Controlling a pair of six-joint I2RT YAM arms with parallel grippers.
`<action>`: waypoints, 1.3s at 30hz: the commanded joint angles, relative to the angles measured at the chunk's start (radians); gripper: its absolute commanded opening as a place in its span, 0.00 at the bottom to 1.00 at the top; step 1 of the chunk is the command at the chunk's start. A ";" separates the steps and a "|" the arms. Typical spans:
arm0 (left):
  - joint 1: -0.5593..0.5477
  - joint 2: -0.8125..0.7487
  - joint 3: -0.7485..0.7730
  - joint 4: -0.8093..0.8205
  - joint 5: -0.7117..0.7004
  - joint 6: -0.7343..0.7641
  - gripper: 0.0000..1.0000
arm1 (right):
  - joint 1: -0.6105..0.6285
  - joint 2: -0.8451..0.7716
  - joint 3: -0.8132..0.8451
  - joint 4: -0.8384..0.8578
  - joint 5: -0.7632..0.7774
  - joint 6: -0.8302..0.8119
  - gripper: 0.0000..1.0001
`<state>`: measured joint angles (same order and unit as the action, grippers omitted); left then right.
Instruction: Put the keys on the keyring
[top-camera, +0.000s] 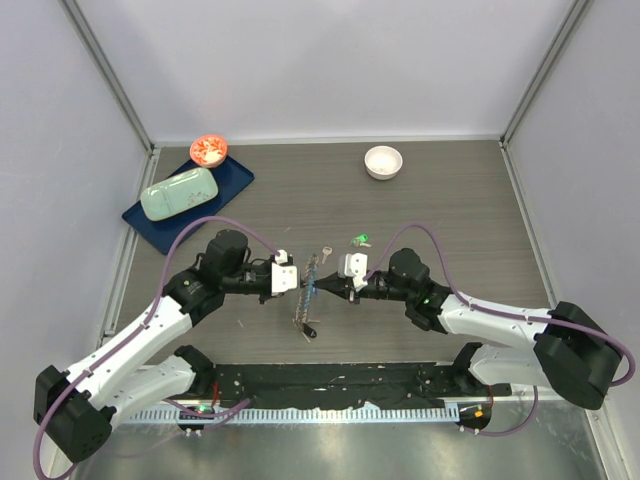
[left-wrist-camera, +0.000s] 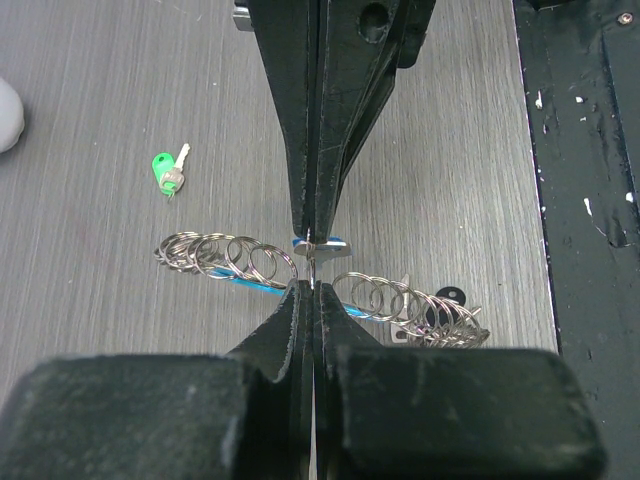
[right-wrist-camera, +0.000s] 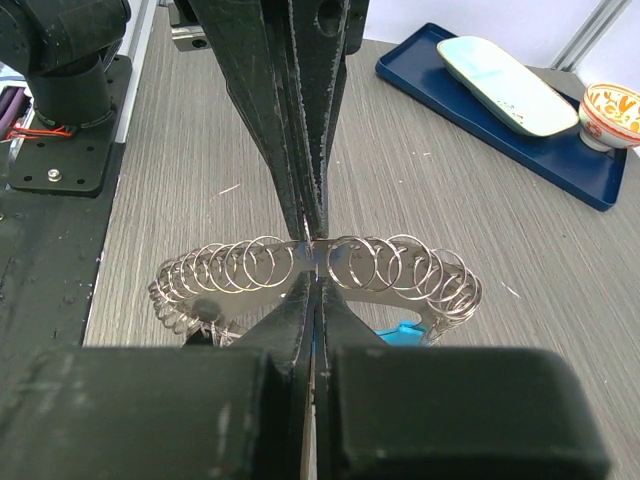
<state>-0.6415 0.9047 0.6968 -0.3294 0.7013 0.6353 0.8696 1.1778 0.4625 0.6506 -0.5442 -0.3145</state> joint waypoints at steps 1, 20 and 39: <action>-0.003 -0.016 0.009 0.073 0.029 -0.006 0.00 | 0.011 -0.029 0.022 0.023 0.003 -0.017 0.01; -0.003 0.002 0.015 0.073 0.058 -0.017 0.00 | 0.025 -0.040 0.018 0.037 0.003 -0.017 0.01; -0.001 0.034 0.029 0.075 0.113 -0.040 0.00 | 0.075 -0.064 0.028 0.003 0.009 -0.060 0.01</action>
<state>-0.6415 0.9337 0.6968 -0.3283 0.7540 0.6052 0.9222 1.1408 0.4618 0.5934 -0.5205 -0.3500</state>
